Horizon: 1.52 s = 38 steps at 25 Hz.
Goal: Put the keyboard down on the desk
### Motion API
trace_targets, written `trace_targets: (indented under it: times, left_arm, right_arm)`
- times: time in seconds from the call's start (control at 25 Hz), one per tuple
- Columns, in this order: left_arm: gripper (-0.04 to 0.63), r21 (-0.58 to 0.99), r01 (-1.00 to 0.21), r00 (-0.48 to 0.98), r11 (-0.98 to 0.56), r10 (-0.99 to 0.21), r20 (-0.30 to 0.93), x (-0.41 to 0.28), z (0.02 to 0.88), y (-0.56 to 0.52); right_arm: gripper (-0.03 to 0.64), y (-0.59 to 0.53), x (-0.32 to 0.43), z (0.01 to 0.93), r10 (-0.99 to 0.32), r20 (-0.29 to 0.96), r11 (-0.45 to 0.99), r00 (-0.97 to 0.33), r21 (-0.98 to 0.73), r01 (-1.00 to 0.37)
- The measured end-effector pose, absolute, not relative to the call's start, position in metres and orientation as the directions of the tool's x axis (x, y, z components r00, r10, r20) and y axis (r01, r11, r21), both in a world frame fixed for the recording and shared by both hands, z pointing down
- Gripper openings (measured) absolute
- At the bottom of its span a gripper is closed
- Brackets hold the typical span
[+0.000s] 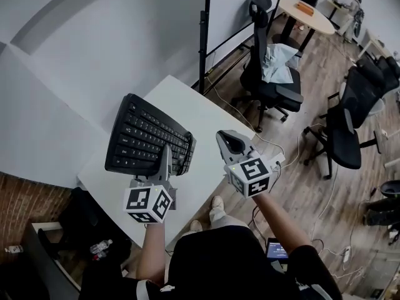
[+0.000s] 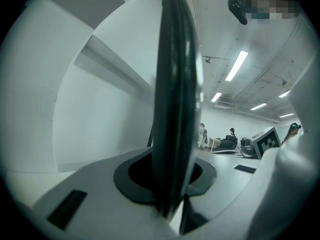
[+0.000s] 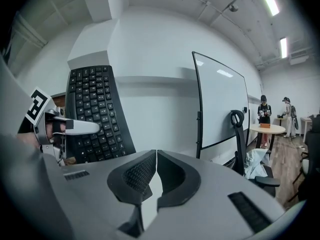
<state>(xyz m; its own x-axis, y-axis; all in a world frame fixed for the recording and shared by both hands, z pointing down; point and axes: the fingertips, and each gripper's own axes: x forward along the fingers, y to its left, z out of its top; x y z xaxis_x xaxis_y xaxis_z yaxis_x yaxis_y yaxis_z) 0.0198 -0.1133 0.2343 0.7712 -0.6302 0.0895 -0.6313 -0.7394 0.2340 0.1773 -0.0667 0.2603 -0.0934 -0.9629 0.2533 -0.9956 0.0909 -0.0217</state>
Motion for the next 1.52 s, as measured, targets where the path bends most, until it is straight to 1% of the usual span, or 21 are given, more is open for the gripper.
trace_targets:
  times: [0.2, 0.56, 0.88, 1.12, 1.52]
  left_arm:
    - [0.087, 0.240, -0.659, 0.748, -0.713, -0.656, 0.105, 0.030, 0.249, -0.134]
    - [0.087, 0.299, -0.702, 0.697, -0.646, -0.710, 0.101, 0.034, 0.282, -0.161]
    - [0.087, 0.417, -0.732, 0.614, -0.539, -0.787, 0.060, 0.034, 0.306, -0.177]
    - [0.087, 0.475, -0.744, 0.565, -0.470, -0.822, 0.073, 0.041, 0.330, -0.191]
    - [0.087, 0.559, -0.742, 0.501, -0.370, -0.860, 0.097, 0.036, 0.363, -0.201]
  right_arm:
    - [0.041, -0.090, 0.186, 0.281, -0.947, 0.294, 0.125, -0.128, -0.032, -0.992]
    - [0.041, -0.115, 0.187, 0.324, -0.908, 0.370, 0.186, -0.194, -0.060, -0.981]
    - [0.041, -0.131, 0.193, 0.364, -0.868, 0.426, 0.234, -0.254, -0.100, -0.967]
    - [0.041, -0.147, 0.196, 0.391, -0.832, 0.471, 0.276, -0.294, -0.108, -0.955]
    - [0.043, -0.154, 0.183, 0.423, -0.780, 0.503, 0.367, -0.372, -0.112, -0.923]
